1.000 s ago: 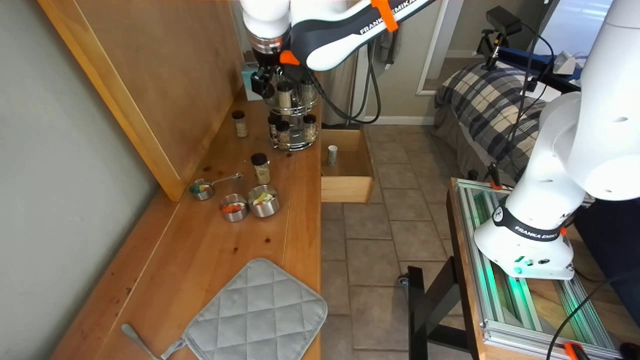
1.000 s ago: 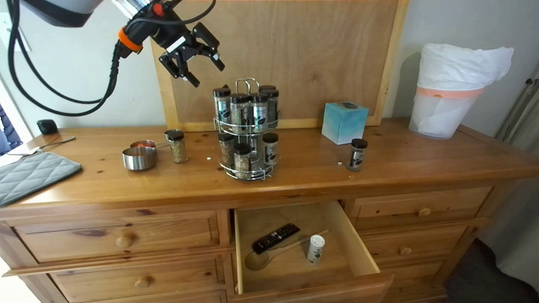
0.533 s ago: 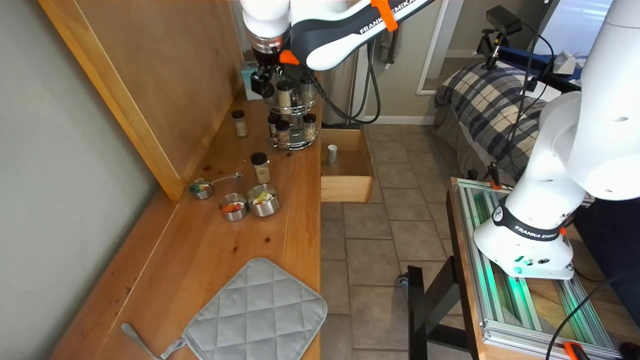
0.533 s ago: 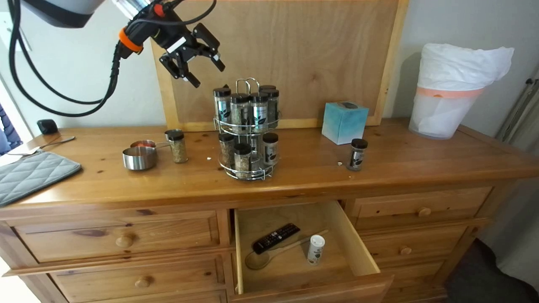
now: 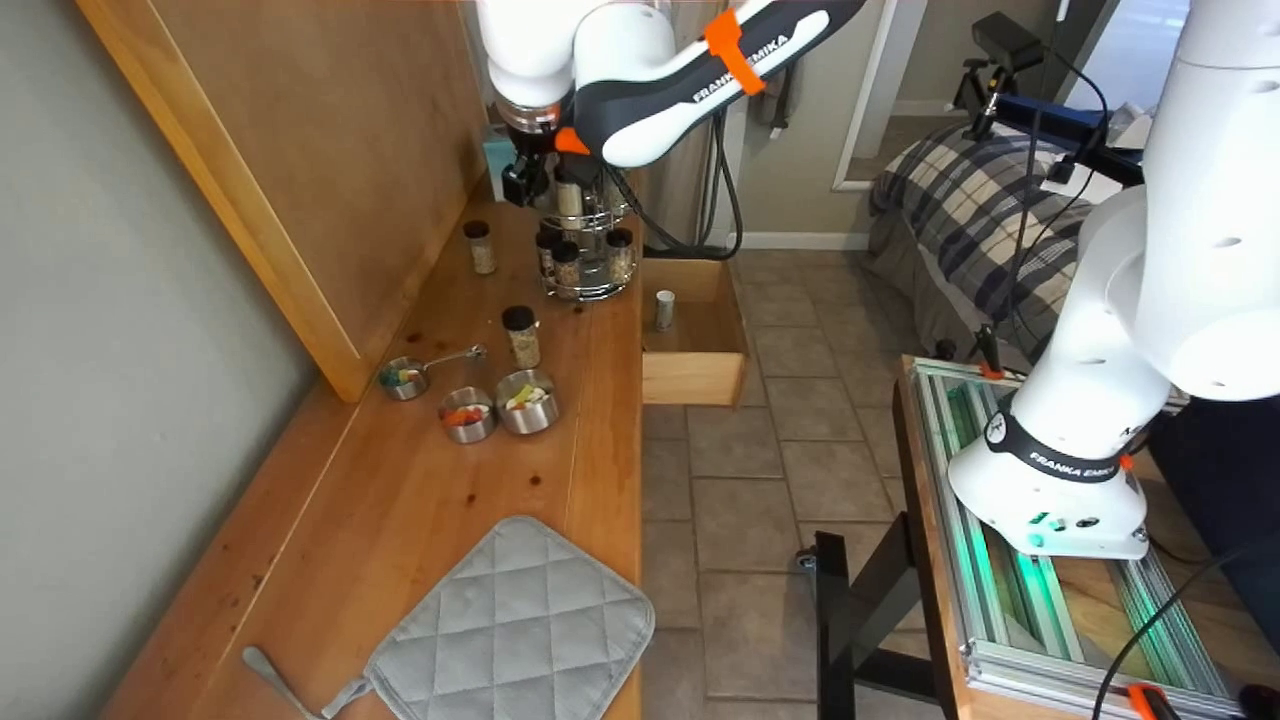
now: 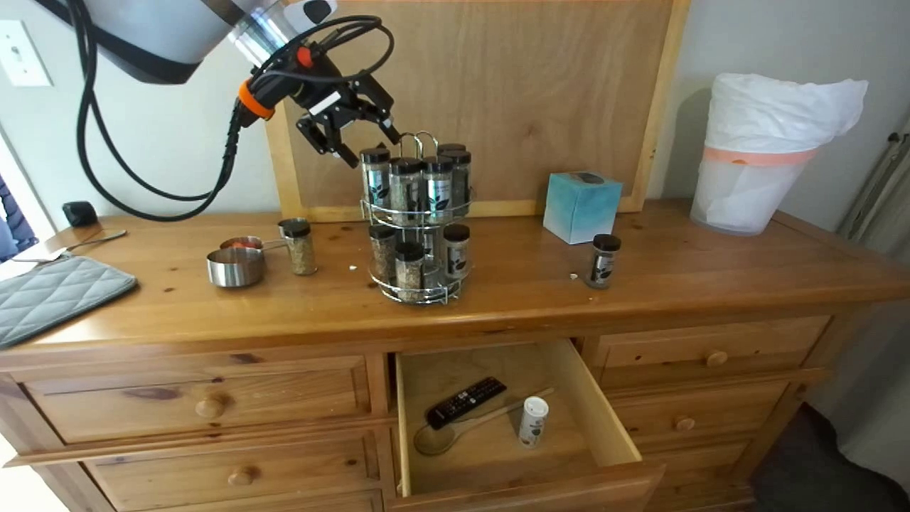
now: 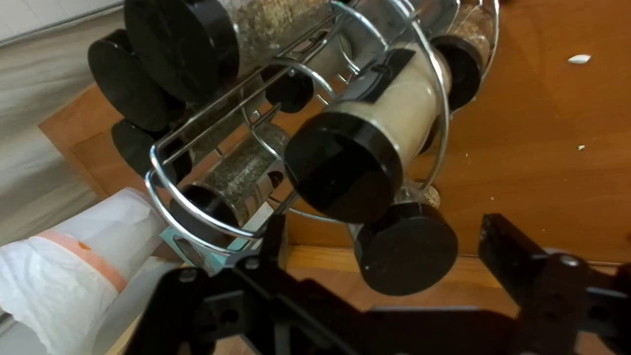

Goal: Move one spice bottle from the spice rack onto the table

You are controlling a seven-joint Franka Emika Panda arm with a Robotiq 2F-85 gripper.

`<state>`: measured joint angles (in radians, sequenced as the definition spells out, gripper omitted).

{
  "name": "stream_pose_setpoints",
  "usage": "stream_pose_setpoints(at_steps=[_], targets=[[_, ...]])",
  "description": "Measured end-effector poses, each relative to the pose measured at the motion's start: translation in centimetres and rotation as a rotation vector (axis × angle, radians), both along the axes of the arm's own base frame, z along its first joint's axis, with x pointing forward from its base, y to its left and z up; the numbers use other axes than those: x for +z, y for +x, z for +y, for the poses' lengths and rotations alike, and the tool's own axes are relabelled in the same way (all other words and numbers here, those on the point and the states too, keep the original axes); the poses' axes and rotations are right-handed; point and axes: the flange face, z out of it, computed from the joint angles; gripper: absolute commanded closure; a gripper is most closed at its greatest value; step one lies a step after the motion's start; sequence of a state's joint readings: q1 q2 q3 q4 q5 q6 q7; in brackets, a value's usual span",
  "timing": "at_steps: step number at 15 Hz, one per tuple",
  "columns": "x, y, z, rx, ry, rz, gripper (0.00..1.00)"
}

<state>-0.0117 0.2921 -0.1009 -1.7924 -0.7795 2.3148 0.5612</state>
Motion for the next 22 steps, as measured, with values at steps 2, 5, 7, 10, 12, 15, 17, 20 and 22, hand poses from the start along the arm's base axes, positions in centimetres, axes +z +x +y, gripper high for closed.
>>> stream_pose_setpoints(at_steps=[2, 5, 7, 10, 12, 15, 17, 20, 22], targets=[[-0.4, 0.4, -0.4, -0.005, -0.003, 0.0, 0.0], [-0.4, 0.9, -0.6, -0.01, -0.006, -0.008, 0.0], [0.1, 1.2, -0.9, -0.011, -0.008, -0.024, 0.0], [1.3, 1.6, -1.6, -0.014, -0.013, -0.053, 0.0], [1.9, 1.8, -2.0, -0.015, -0.015, -0.071, 0.0], [2.7, 2.0, -2.6, -0.032, -0.017, -0.094, 0.0], [3.1, 2.1, -3.1, -0.066, -0.006, -0.121, 0.0], [4.1, 2.3, -4.6, -0.17, 0.04, -0.172, 0.0], [4.6, 2.7, -5.5, -0.218, 0.096, -0.196, 0.0]])
